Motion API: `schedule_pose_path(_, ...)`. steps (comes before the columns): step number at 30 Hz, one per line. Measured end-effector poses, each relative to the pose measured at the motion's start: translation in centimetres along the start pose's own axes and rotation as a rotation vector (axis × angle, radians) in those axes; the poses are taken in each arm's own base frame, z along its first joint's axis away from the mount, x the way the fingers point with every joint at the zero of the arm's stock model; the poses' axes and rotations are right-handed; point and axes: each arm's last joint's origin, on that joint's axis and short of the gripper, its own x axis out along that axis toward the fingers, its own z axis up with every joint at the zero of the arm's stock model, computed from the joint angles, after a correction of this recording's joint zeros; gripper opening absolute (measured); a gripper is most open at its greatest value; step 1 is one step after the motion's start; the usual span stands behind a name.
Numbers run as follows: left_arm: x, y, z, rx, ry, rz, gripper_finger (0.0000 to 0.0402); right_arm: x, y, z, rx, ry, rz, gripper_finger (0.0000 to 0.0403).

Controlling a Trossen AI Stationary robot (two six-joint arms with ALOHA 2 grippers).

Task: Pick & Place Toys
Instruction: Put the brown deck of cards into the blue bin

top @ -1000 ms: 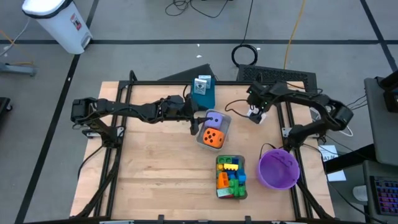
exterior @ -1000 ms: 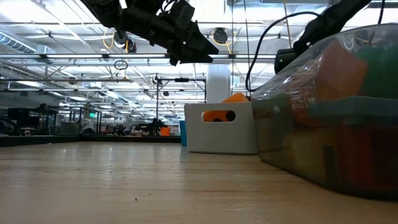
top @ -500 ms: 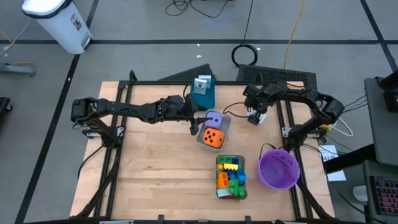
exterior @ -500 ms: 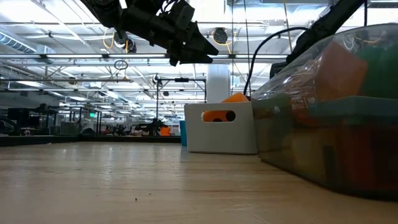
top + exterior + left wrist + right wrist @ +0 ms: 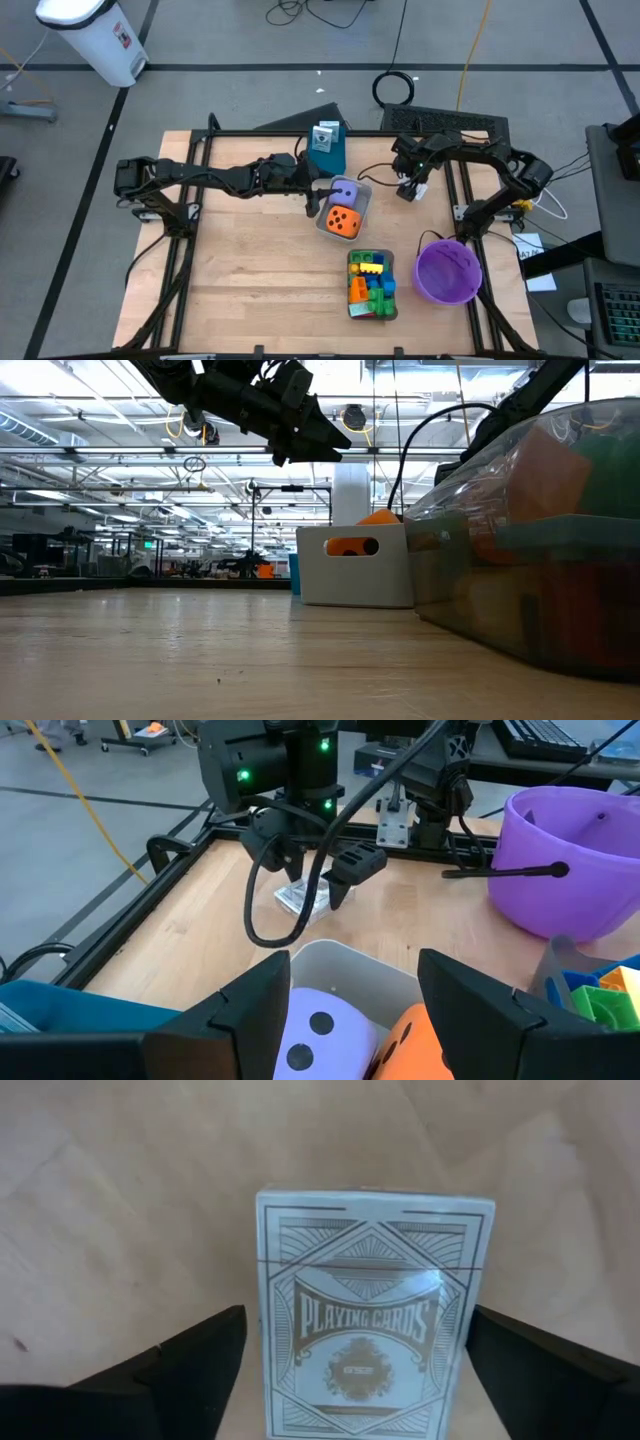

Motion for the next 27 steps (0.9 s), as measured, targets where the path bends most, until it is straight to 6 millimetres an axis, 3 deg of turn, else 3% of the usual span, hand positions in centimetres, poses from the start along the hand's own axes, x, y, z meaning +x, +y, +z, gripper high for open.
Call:
schedule_pose_path(7,0.0,0.0,0.0,0.0,0.0,0.0,0.0228,-0.01,0.01,0.01,-0.026,0.01,-0.076,0.0308)
schedule_pose_path(15,0.0,-0.01,0.0,0.0,0.0,0.0,0.0227,-0.01,-0.02,0.19,-0.043,-0.008,-0.079,0.0316)
schedule_pose_path(21,0.0,-0.01,0.0,0.0,0.0,0.0,0.0228,-0.02,-0.03,0.23,-0.047,-0.012,-0.08,0.0293)
schedule_pose_path(27,0.0,0.0,0.0,0.0,0.0,0.0,0.0228,-0.02,-0.03,0.22,-0.053,-0.011,-0.081,0.0297)
